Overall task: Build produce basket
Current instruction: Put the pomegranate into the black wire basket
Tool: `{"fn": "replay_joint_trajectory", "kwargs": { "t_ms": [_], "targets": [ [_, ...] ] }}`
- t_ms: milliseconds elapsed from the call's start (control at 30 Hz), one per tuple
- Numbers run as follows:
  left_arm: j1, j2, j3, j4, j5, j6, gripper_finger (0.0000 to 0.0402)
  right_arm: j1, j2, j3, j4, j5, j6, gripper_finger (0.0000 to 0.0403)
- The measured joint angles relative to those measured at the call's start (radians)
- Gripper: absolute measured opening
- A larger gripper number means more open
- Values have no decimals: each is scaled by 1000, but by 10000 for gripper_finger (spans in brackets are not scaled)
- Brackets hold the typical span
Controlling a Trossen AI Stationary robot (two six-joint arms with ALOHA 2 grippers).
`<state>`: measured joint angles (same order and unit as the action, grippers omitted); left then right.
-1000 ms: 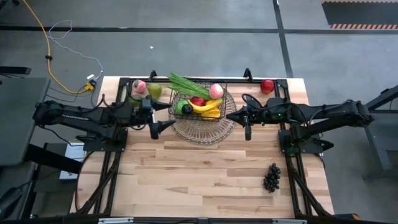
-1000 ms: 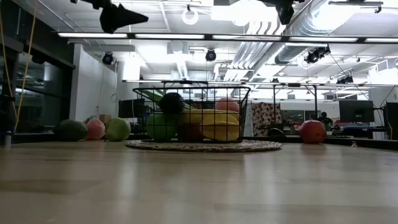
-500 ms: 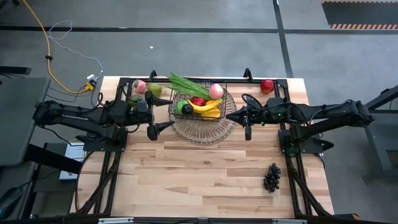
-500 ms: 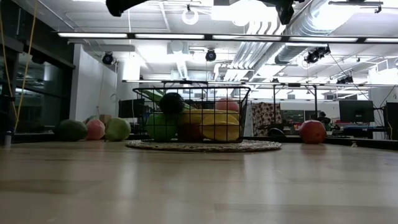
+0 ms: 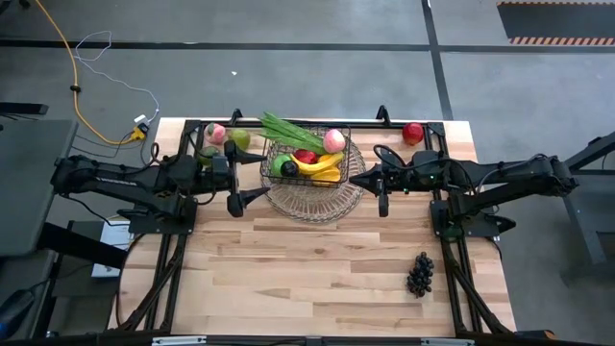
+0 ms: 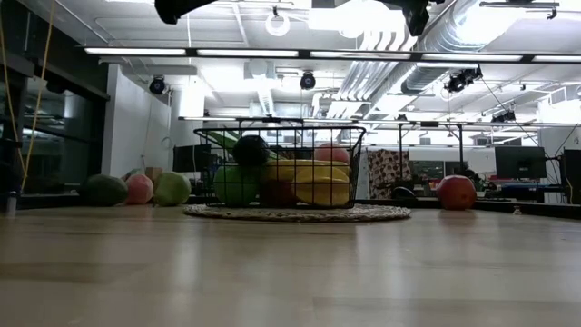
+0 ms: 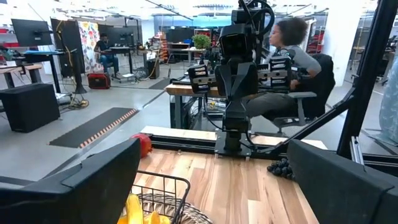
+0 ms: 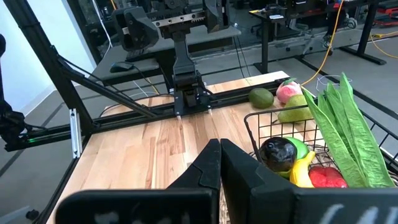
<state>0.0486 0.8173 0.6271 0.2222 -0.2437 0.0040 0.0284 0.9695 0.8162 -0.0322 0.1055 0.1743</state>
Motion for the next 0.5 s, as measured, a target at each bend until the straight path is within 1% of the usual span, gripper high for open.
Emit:
{"fn": "replay_joint_trajectory", "kwargs": {
  "t_ms": [200,300,400,500],
  "targets": [
    [0,0,0,0,-3,0,392,0,0,0,0,0,0,0],
    [0,0,0,0,-3,0,382,0,0,0,0,0,0,0],
    [0,0,0,0,-3,5,351,0,0,0,0,0,0,0],
    [0,0,0,0,-3,48,301,0,0,0,0,0,0,0]
  ]
}}
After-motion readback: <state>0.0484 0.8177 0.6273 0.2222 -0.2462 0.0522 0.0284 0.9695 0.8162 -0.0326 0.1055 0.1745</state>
